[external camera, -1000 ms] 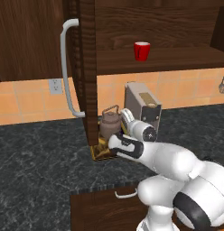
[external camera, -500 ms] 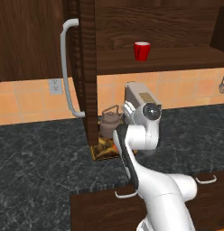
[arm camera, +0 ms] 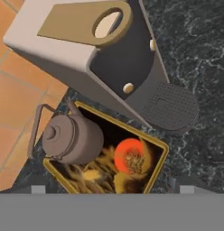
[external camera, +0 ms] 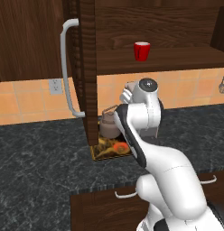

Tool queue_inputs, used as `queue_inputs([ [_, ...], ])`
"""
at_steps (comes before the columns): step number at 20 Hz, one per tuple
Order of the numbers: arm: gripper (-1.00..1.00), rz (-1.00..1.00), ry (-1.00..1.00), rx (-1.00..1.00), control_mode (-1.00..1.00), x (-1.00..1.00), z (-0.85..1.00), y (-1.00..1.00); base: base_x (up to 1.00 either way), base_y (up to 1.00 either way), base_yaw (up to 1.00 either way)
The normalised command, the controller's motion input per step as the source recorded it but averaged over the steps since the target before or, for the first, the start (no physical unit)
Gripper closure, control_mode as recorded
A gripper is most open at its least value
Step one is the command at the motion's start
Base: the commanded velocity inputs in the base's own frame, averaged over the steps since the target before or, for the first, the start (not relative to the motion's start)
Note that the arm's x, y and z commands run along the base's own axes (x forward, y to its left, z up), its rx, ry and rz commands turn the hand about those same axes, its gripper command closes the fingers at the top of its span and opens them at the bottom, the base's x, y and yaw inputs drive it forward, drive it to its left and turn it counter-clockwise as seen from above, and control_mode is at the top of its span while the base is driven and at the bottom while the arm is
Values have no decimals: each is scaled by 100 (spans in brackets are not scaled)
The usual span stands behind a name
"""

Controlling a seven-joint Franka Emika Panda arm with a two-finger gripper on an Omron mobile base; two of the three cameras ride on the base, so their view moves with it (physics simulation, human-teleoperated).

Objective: Pick the kettle from the counter and place it on the tray. Then pick the mug from the cabinet and place it on the tray. Then close the cabinet doors.

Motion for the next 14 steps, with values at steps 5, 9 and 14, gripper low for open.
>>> queue_inputs([
  [5,-100,24,-7,-11,-100,-22,53,-24,0,0,0],
  [9,-100,26,-28,-19,-100,-7,100,-20,0,0,0],
  [14,-100,18,-21,-30,-100,0,100,0,0,0,0],
])
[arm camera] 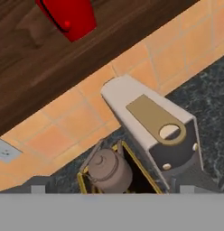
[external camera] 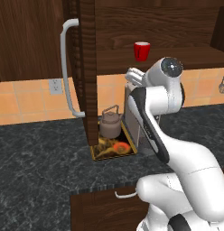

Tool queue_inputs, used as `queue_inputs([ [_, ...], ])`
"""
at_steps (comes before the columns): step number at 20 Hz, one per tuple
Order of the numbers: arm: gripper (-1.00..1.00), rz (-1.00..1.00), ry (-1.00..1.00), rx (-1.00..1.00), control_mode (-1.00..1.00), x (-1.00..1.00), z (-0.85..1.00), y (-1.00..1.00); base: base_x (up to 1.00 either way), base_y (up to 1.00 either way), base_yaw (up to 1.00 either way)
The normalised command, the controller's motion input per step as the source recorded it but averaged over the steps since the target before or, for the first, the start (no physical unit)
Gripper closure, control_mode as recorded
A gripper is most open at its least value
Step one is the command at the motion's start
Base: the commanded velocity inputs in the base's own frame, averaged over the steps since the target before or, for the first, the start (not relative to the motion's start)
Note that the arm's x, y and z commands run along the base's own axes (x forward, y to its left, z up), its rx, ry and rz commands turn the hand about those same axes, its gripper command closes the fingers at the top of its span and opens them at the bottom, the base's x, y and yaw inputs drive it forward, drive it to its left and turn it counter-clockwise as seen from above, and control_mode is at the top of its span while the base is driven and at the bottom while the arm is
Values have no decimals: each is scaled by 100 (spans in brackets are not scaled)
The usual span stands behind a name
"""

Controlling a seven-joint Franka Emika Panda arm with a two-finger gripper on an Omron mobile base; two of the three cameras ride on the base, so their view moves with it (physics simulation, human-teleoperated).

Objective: Pick the kettle from the counter and place it on the tray. Then pick the mug from the cabinet and place it on the tray. Then close the cabinet doors.

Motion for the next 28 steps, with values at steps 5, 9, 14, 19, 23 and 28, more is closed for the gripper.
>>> queue_inputs([
  [5,-100,1,-14,-30,-100,1,76,-1,0,0,0],
  [9,-100,1,-7,-20,-100,30,47,0,0,0,0],
  [14,-100,0,20,-6,-100,50,54,1,0,0,0],
  [19,-100,-9,5,0,-100,52,0,0,0,0,0],
  [23,-100,-20,0,-8,-100,68,-15,0,0,0,0],
  [28,-100,-17,10,-2,-100,55,-3,0,0,0,0],
])
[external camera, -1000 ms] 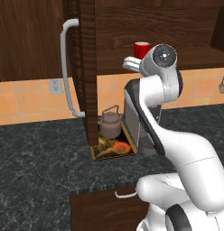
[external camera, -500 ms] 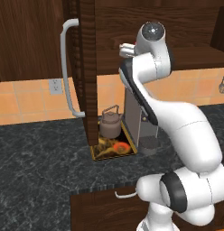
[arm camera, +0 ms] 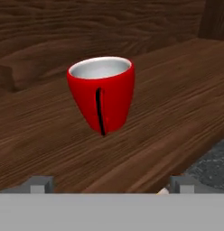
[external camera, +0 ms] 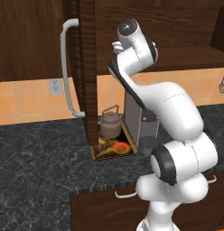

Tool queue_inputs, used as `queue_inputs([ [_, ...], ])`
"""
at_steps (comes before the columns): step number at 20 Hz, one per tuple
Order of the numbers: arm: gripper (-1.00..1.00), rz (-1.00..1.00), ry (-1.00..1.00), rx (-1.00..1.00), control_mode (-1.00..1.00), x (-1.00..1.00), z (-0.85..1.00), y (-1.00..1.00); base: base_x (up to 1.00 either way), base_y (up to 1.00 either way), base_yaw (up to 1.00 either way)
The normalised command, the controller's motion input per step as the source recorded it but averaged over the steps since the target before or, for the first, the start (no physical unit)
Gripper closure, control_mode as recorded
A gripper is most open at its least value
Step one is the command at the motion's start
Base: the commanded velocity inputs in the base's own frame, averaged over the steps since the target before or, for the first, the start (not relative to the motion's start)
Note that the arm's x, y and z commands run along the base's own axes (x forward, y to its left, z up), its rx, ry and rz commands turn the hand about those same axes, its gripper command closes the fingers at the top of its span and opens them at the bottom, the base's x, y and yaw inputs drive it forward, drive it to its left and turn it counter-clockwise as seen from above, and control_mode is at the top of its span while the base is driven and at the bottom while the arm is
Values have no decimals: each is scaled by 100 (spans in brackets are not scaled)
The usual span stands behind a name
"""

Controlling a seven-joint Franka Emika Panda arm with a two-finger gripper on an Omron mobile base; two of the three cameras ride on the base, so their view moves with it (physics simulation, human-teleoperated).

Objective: Pick the kettle from the counter and place it on the tray. Then pick the mug from the cabinet and place it on the tray. Then close the cabinet doors.

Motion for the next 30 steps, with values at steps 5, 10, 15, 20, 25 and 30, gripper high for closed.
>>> queue_inputs([
  [5,-100,-7,17,0,-100,56,0,-1,0,0,0],
  [10,-100,0,3,0,-100,32,0,-11,0,0,0],
  [15,-100,0,-3,0,-100,10,-13,-18,0,0,0],
  [20,-100,0,-5,0,-100,16,-26,-18,0,0,0],
  [25,-100,-1,-5,0,-100,9,-17,-26,0,0,0],
  [30,-100,0,0,0,-100,9,-2,-11,0,0,0],
])
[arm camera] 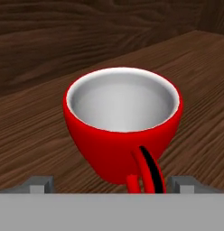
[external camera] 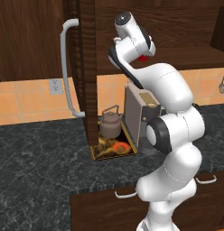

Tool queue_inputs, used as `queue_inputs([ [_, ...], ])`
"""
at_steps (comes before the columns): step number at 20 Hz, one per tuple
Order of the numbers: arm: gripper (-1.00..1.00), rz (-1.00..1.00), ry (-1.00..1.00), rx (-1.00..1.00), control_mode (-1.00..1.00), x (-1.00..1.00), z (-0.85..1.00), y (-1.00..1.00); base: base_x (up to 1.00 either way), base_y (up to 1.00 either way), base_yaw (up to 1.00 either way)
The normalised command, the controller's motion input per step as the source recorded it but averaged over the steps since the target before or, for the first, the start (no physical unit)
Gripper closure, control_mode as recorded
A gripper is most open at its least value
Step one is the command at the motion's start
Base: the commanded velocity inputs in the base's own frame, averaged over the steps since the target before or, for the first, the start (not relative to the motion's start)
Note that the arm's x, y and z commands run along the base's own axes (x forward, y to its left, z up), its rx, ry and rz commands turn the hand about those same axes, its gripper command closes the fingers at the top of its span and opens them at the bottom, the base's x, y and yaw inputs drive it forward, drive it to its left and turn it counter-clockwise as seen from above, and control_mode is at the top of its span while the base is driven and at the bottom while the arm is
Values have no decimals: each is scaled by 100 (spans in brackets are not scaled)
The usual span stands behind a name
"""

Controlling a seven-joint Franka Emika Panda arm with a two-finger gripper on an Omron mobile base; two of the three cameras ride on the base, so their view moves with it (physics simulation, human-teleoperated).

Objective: Pick the kettle from the counter and place it on the tray. Then pick the mug from the cabinet and place it on the tray. Then close the cabinet doors.

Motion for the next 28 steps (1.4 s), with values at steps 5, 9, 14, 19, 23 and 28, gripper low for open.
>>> queue_inputs([
  [5,100,0,-1,0,-100,0,-8,-3,0,0,0],
  [9,100,0,-6,0,-100,0,-12,-3,0,0,0],
  [14,100,0,-2,0,-100,0,-8,-6,0,0,0],
  [19,100,1,-4,0,-100,-43,0,-5,0,0,0],
  [23,100,15,-6,-4,-100,-100,-1,0,0,0,0],
  [28,100,29,-13,-1,-100,-100,0,-3,0,0,0],
])
